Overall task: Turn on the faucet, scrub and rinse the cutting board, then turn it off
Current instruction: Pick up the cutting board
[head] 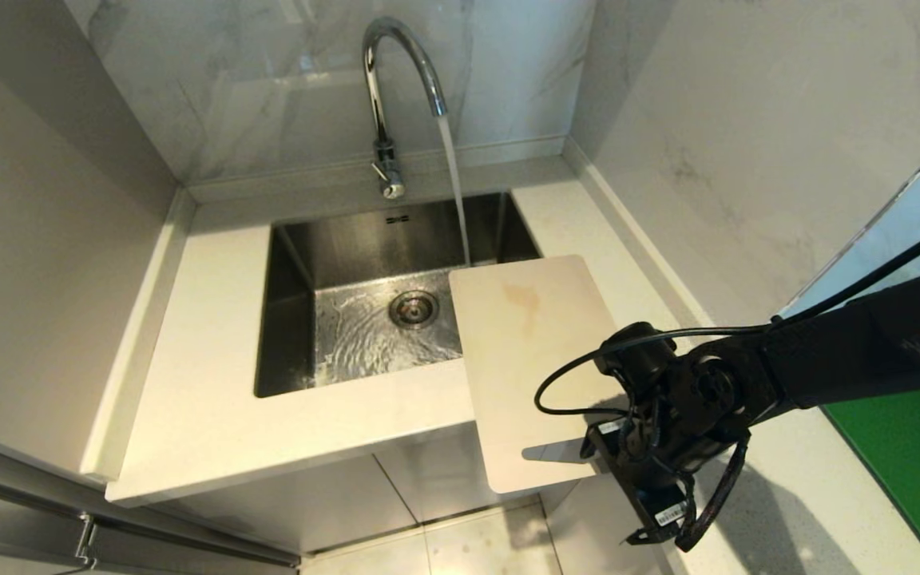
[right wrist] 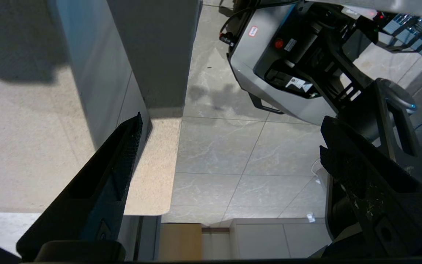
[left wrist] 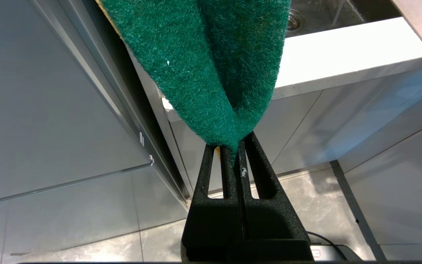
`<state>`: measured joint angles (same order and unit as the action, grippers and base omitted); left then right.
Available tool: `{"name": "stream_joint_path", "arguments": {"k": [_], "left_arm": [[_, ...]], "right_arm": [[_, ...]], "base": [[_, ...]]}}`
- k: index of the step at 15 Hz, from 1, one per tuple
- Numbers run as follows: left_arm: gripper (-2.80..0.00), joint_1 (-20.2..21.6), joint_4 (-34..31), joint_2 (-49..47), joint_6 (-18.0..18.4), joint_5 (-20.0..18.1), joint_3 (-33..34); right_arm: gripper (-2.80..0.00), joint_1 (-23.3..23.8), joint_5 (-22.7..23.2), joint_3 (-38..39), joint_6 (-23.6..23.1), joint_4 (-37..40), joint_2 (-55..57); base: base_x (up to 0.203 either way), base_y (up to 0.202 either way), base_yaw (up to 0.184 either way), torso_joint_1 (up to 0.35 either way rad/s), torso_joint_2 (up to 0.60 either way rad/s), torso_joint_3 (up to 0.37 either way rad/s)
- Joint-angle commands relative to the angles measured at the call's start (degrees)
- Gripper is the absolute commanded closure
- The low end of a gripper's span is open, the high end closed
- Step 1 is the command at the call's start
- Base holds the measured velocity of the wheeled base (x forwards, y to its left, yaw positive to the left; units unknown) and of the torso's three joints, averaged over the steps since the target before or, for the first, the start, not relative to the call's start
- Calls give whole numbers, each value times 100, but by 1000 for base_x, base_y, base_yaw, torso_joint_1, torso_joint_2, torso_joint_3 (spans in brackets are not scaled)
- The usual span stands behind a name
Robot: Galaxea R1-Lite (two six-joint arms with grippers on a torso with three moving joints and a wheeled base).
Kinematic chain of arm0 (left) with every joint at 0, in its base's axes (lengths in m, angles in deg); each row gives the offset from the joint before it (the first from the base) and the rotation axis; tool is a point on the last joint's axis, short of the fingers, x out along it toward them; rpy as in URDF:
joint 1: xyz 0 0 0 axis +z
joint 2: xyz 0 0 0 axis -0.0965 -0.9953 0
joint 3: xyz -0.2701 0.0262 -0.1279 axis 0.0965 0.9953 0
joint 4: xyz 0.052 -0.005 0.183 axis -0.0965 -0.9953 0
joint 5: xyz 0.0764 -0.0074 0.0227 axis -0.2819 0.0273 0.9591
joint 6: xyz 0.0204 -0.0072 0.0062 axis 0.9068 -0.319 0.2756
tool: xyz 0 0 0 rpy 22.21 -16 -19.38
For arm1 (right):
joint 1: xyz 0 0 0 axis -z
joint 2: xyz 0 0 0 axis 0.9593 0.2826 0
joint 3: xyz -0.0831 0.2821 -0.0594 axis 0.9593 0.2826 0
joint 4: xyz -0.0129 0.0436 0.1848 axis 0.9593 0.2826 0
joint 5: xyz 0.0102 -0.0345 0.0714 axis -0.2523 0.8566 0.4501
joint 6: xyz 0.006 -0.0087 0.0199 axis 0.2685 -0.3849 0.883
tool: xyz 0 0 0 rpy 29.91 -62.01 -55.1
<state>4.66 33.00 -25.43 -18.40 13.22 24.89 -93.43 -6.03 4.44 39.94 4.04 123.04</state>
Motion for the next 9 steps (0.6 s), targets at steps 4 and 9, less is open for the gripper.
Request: {"name": "stream_joint_path", "arguments": {"k": [4,9], "left_arm": [[0,0,0,-8,-1,-1,2],[0,0,0,-14,-1,-1,2]], "right_arm": [[-280,93,20,-1,-25,-50,220],[-280,95,-6,-15,-104,-367,611]], "base": [[0,0,0,0,0,0],[0,0,0,0,0,0]]}}
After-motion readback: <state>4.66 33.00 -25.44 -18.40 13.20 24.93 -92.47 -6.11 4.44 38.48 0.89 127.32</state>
